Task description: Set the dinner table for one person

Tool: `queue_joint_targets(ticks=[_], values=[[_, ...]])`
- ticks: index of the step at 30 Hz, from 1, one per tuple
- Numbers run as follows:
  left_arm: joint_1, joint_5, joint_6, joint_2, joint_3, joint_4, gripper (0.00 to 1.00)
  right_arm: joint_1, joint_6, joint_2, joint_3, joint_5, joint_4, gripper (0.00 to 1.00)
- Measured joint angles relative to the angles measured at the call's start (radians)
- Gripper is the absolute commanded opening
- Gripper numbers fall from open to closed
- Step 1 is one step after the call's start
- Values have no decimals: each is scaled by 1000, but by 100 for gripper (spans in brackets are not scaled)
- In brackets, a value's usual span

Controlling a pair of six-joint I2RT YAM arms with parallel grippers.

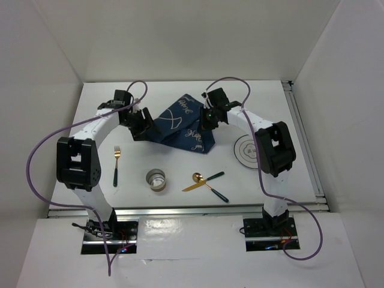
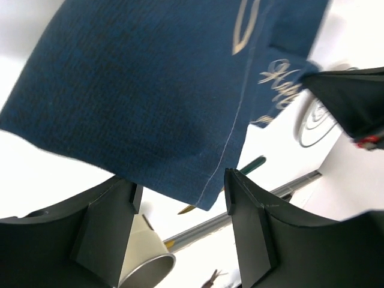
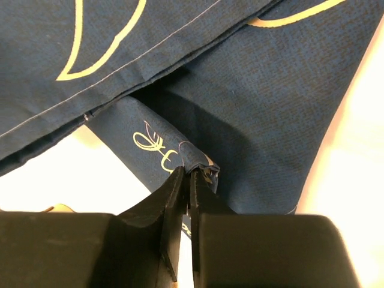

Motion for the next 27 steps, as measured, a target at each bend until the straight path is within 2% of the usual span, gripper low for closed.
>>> queue_joint_targets(ticks=[4, 5, 6, 8, 9, 10, 11, 13, 19, 23, 27], values=[[-5, 0, 0, 21, -40, 11, 73, 1, -13, 8, 16, 11, -6, 27], [-8, 0, 0, 25, -47, 15, 73, 1, -15, 11, 21, 16, -7, 32], [-13, 0, 0, 30, -52, 19, 74, 2, -20, 14, 25, 19, -8, 43], [-25, 0, -1, 39, -56, 22, 77, 5, -25, 16, 27, 33, -10, 52], [-33, 0, -1, 44, -56, 27, 82, 6, -30, 17, 28, 41, -14, 56], [-39, 0, -1, 47, -56, 30, 84, 7, -34, 20, 34, 47, -21, 65], [-45, 0, -2, 51, -56, 31, 86, 8, -37, 24, 42, 57, -25, 68], [-57, 0, -3, 55, -56, 31, 89, 8, -47, 39, 66, 73, -32, 68], [-76, 0, -6, 58, -68, 46, 89, 14, -68, 81, 106, 107, -48, 69], [-81, -1, -10, 73, -73, 50, 80, 15, -78, 122, 126, 112, -52, 69], [-86, -3, -11, 77, -73, 52, 60, 15, -86, 152, 128, 106, -53, 67]])
